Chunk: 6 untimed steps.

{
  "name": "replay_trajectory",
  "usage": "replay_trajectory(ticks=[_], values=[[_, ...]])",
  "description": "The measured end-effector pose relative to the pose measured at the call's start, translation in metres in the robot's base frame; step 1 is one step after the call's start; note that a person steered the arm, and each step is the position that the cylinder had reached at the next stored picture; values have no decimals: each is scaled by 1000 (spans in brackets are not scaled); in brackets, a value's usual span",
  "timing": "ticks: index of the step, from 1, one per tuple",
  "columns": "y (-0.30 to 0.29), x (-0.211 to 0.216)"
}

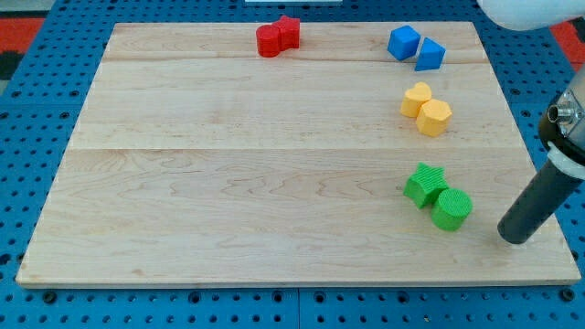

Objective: Push the green circle into the green star

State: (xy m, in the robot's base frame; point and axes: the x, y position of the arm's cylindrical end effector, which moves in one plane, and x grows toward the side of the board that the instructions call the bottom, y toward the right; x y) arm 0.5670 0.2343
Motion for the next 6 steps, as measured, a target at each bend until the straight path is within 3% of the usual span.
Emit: replay_trajectory(ticks=[3,4,6], values=[[-19,-4],[-31,-23],[-87,-46]])
